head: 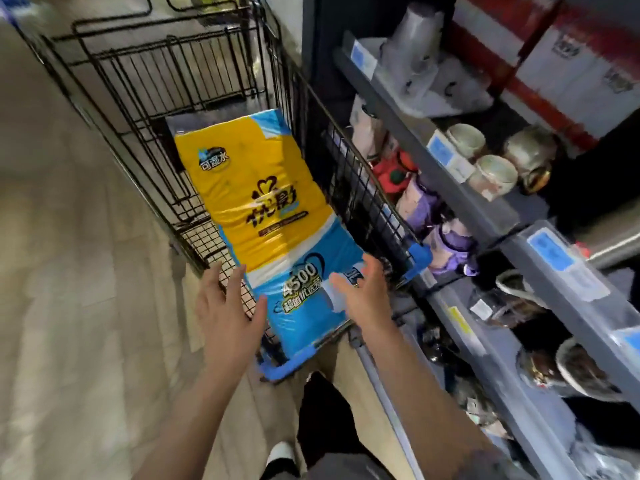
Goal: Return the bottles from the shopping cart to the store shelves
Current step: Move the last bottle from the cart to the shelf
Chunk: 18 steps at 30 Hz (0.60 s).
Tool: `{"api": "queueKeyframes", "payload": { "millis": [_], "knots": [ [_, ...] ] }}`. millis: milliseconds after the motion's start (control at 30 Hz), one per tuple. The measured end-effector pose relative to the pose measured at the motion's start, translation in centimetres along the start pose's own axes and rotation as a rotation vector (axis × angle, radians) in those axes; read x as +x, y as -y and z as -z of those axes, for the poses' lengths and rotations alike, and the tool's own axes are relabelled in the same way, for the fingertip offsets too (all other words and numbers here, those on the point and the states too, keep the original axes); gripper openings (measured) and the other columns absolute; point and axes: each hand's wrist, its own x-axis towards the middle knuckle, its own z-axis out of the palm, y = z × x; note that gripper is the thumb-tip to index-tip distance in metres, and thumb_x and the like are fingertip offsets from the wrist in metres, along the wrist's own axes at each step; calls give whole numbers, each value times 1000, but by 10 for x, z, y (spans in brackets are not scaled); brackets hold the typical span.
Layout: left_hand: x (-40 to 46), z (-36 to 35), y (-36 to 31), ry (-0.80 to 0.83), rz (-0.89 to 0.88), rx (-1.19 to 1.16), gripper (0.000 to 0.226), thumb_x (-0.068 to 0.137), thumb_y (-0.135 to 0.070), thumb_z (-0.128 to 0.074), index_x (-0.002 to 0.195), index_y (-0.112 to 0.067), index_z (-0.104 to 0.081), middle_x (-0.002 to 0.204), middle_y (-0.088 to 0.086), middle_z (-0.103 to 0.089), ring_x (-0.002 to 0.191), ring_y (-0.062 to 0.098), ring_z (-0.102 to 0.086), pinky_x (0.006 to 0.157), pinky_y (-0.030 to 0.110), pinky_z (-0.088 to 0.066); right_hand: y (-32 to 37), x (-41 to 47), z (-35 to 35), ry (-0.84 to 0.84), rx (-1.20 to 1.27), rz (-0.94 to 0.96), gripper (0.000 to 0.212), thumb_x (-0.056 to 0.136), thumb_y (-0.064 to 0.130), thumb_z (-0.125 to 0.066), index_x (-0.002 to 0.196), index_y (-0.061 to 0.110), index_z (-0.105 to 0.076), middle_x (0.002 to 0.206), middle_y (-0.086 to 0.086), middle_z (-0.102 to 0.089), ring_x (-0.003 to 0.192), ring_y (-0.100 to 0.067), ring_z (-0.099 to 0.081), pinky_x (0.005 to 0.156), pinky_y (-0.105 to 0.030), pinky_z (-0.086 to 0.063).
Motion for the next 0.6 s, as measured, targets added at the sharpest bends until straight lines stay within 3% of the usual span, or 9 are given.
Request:
{"api": "queueKeyframes", "payload": {
  "millis": [67,133,233,333,433,467,533,567,600],
  "knots": [
    [14,-13,1,28,107,93,65,80,-48,-45,139,-21,-44,151,16,-28,142,37,-21,109,58,-23,6,39,-12,-49,98,-202,71,90,28,-66,147,14,-27,152,-9,-31,133,-29,-40,94,-40,-42],
    [23,-24,2,68,163,183,70,78,-51,-40,142,-22,-42,153,14,-28,144,36,-17,110,61,-21,3,73,-19,-124,14,-350,69,90,28,-66,144,9,-28,149,-13,-33,132,-32,-39,87,-35,-39],
    [25,-32,6,110,205,253,69,80,-49,-42,143,-22,-40,155,10,-27,145,31,-11,112,60,-14,-14,115,-31,-143,-174,-511,75,86,30,-67,144,8,-24,151,-17,-26,136,-35,-32,102,-39,-37],
    [23,-33,5,143,188,370,68,79,-43,-49,144,-27,-36,156,7,-25,147,27,-6,115,56,-3,-20,138,-40,-188,-245,-639,85,78,39,-69,144,6,-26,148,-21,-30,134,-40,-34,107,-48,-37],
    [25,-35,6,168,213,447,65,81,-43,-47,144,-26,-38,155,7,-27,147,28,-8,116,51,1,-62,173,-63,-211,-214,-738,102,78,43,-70,151,12,-6,157,-16,-10,142,-40,-17,113,-53,-25],
    [25,-34,6,174,211,468,64,82,-44,-44,143,-26,-38,155,7,-28,147,28,-10,116,51,0,-91,192,-72,-242,-163,-757,107,73,55,-69,152,21,-5,158,-12,-9,142,-40,-19,113,-57,-25],
    [25,-33,7,170,191,496,64,82,-44,-40,143,-26,-38,153,7,-29,147,30,-12,117,50,0,-129,208,-87,-272,-115,-791,111,54,83,-60,146,35,-22,156,-11,-24,135,-40,-33,108,-61,-31],
    [24,-33,6,159,186,498,64,81,-44,-39,143,-26,-37,153,7,-30,146,30,-13,117,49,1,-122,203,-85,-291,-89,-791,116,50,87,-61,146,33,-22,154,-14,-27,135,-40,-34,109,-59,-30],
    [25,-32,5,146,188,489,63,81,-43,-39,142,-27,-37,153,6,-30,146,30,-13,117,47,3,-90,184,-80,-299,-98,-802,117,58,76,-69,149,26,-14,154,-18,-23,137,-40,-29,112,-53,-27]
  ]
}}
